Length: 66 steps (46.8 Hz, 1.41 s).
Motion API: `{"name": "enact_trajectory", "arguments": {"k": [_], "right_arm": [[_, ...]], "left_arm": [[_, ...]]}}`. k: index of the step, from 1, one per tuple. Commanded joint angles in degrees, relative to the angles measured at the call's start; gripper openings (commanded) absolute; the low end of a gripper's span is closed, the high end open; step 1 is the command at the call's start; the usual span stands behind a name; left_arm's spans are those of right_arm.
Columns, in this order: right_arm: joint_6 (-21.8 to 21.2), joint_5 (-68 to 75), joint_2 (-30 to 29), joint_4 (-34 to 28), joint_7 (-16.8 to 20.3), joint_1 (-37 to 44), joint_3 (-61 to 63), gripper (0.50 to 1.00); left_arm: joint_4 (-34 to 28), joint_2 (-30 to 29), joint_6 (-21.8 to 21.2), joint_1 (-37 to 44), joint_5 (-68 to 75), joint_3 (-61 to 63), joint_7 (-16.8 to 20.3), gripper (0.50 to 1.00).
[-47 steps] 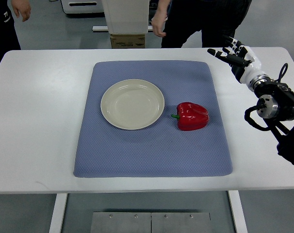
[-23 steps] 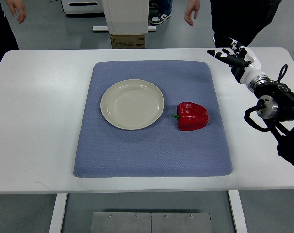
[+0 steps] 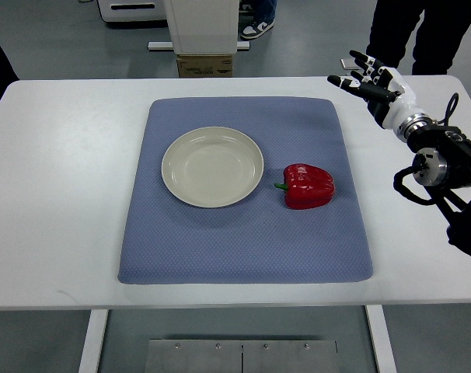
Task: Place red pepper on plate with right hand
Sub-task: 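Reach the right hand down toward the red bell pepper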
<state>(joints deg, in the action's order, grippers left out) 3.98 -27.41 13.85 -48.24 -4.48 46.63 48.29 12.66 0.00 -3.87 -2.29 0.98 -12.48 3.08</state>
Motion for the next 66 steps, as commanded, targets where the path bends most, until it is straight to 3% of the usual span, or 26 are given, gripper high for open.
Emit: {"name": "enact_trajectory", "arguments": {"k": [1,20,44,66], "right_arm": [[-1.2,0.0,1.3,-0.5,-0.1,0.5,-2.1,1.000],[-5.6,-1.7,10.9,-12.0,-3.7,3.5,-19.7,0.998],[-8.0,-17.2,13.6,-13.0,-9.3,11.2,-35.1,0.995],[-8.3,-20.6,14.7,-16.2,-10.1,14.1,-42.0,0.995]], "left_arm": [[0.0,0.0,0.0,0.0,0.0,0.0,0.0,1.000],[0.0,0.0,0.0,0.0,0.0,0.0,0.0,1.000],[0.0,0.0,0.0,0.0,0.0,0.0,0.0,1.000],[0.0,0.0,0.0,0.0,0.0,0.0,0.0,1.000]]}}
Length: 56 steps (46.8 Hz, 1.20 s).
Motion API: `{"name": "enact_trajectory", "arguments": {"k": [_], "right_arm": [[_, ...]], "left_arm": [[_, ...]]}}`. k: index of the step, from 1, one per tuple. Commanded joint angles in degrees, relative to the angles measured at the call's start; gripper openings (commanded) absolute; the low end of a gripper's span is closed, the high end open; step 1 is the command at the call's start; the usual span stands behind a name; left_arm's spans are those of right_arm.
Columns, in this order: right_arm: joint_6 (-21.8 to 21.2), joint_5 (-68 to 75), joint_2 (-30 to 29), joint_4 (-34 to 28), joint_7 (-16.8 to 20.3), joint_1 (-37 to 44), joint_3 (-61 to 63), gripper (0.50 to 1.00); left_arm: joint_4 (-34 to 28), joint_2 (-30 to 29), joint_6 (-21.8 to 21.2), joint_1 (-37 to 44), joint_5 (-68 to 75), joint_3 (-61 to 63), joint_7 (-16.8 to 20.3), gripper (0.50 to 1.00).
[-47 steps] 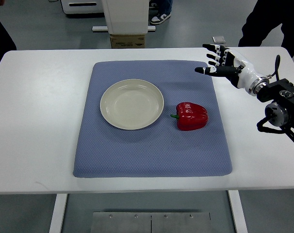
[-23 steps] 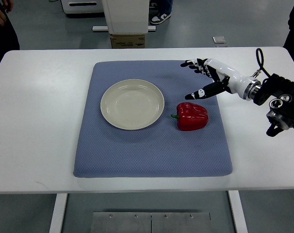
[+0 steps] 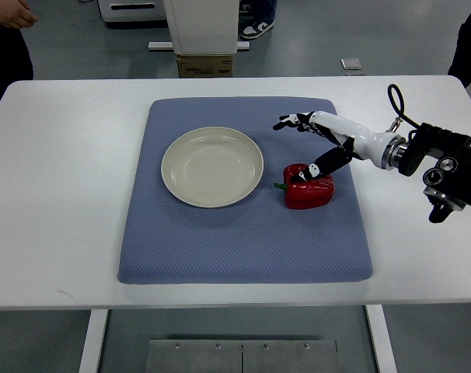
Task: Place red pepper on plate with right hand
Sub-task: 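Reach the right hand down toward the red bell pepper, then close the right hand fingers around the red bell pepper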
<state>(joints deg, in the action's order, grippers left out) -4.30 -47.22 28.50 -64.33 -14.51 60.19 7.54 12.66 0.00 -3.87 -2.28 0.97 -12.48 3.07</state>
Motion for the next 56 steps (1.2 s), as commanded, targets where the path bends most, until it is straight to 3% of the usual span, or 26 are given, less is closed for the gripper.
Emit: {"name": "enact_trajectory", "arguments": {"k": [1,41,56], "right_arm": [[0.0,-1.1,0.1,-0.1,-0.1,0.6,-1.6,0.998],[0.9,-4.2,0.1,1.8,-1.0,1.7,-8.3,0.981],[1.0,-4.2,0.2,2.1,-1.1,1.8,-9.5,0.933]], "left_arm": [[0.0,0.0,0.0,0.0,0.0,0.0,0.0,1.000],[0.0,0.0,0.0,0.0,0.0,0.0,0.0,1.000],[0.0,0.0,0.0,0.0,0.0,0.0,0.0,1.000]]}}
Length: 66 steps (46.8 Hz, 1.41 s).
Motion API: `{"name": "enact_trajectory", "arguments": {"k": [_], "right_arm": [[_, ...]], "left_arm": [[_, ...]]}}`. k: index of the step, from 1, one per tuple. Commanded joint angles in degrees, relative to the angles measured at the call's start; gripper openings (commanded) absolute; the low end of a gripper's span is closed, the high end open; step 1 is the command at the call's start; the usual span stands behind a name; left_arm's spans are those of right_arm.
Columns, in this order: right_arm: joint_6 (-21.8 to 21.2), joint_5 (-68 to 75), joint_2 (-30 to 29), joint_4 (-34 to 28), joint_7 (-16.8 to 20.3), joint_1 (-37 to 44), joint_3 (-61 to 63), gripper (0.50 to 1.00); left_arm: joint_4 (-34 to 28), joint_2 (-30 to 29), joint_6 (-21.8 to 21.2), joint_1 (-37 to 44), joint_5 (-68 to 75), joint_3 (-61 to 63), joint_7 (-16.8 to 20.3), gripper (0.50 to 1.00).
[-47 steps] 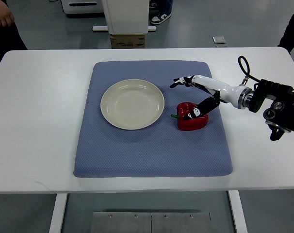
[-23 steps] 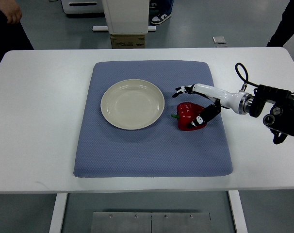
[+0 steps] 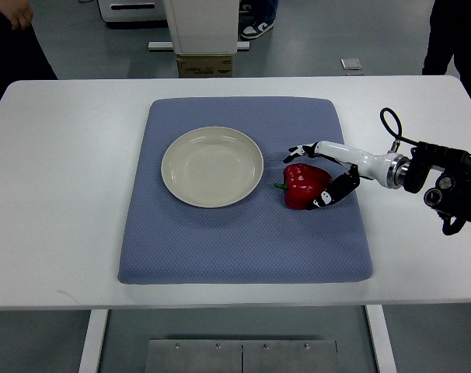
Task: Place red pepper on plate with right hand
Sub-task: 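Close the right hand fingers around the red bell pepper, then lift the pepper with the right hand and carry it over the plate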
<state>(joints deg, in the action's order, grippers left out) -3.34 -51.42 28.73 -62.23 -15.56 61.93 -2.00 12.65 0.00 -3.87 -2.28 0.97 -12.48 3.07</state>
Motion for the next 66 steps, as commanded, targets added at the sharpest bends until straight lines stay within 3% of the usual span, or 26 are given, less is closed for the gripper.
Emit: {"name": "enact_trajectory", "arguments": {"k": [1,39,46,51,54,66], "right_arm": [[0.0,0.1,0.0,0.0,0.0,0.0,0.1,0.929],[-0.1,0.1,-0.2,0.1,-0.9,-0.5,-0.7,0.883],[-0.3,0.1,-0.2,0.1,-1.4,-0.5,-0.9,0.766],[-0.3,0.1,-0.1,0.1,-1.4,-0.3,-0.9,0.627],[-0.3,0.2,-0.1,0.1,-1.4,-0.1,-0.9,0.500],[-0.2,0.7,-0.1,0.3,-0.4,1.6,-0.5,0.500]], "left_arm": [[0.0,0.0,0.0,0.0,0.0,0.0,0.0,1.000],[0.0,0.0,0.0,0.0,0.0,0.0,0.0,1.000],[0.0,0.0,0.0,0.0,0.0,0.0,0.0,1.000],[0.0,0.0,0.0,0.0,0.0,0.0,0.0,1.000],[0.0,0.0,0.0,0.0,0.0,0.0,0.0,1.000],[0.0,0.0,0.0,0.0,0.0,0.0,0.0,1.000]]}}
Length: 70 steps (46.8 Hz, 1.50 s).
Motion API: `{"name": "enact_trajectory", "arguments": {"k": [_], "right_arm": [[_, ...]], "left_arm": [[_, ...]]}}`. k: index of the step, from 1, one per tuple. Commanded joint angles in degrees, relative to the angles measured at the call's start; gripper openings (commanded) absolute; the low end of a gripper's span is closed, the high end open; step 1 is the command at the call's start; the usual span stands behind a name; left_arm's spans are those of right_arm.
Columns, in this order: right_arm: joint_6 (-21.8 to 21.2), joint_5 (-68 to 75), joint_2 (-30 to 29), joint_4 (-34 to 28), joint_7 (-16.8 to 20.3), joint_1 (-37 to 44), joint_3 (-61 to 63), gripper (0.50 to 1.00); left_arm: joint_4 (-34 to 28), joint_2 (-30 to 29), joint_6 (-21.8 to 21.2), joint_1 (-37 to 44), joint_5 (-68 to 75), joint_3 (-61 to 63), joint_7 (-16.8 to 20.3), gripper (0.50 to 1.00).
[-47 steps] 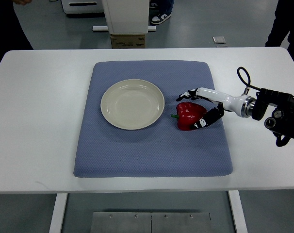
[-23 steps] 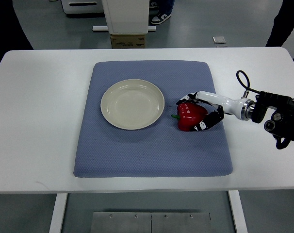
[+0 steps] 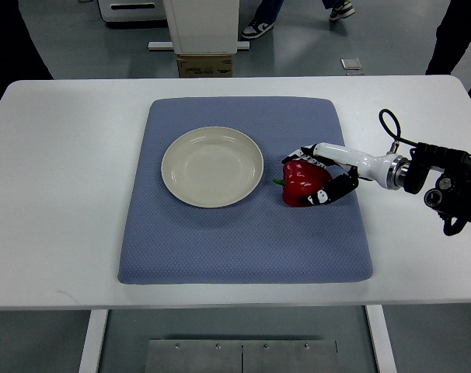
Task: Place red pepper on plate with right hand
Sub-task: 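Lift the pepper with the right hand and carry it over the plate, then lower the pepper onto the plate center with the right hand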
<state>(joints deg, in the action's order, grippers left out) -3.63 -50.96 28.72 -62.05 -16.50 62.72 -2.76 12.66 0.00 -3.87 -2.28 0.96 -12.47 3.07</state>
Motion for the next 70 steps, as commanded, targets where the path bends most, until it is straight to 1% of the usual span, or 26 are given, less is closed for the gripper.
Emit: {"name": "enact_trajectory", "arguments": {"k": [1,9,22,38,47,54,60,70], "right_arm": [[0.3,0.3,-0.2,0.2,0.9,1.1,0.3,0.500],[1.3,0.8,-1.7,1.8,2.3,3.5,0.9,0.500],[1.3,0.8,-8.4,4.7,5.4,7.9,1.8,0.500],[1.3,1.6,-21.9,13.1,8.9,11.4,1.8,0.500],[1.3,2.0,-28.7,18.1,10.5,11.5,1.8,0.500],[1.3,2.0,-28.7,20.7,11.4,11.4,1.8,0.500],[1.3,2.1,-28.7,21.0,12.6,10.7,1.8,0.500],[2.1,2.1,-28.7,20.9,12.8,9.3,1.8,0.500]], "left_arm": [[0.0,0.0,0.0,0.0,0.0,0.0,0.0,1.000],[0.0,0.0,0.0,0.0,0.0,0.0,0.0,1.000],[0.0,0.0,0.0,0.0,0.0,0.0,0.0,1.000],[0.0,0.0,0.0,0.0,0.0,0.1,0.0,1.000],[0.0,0.0,0.0,0.0,0.1,0.0,0.0,1.000],[0.0,0.0,0.0,0.0,0.0,0.0,0.0,1.000],[0.0,0.0,0.0,0.0,0.0,0.0,0.0,1.000],[0.0,0.0,0.0,0.0,0.0,0.0,0.0,1.000]]}}
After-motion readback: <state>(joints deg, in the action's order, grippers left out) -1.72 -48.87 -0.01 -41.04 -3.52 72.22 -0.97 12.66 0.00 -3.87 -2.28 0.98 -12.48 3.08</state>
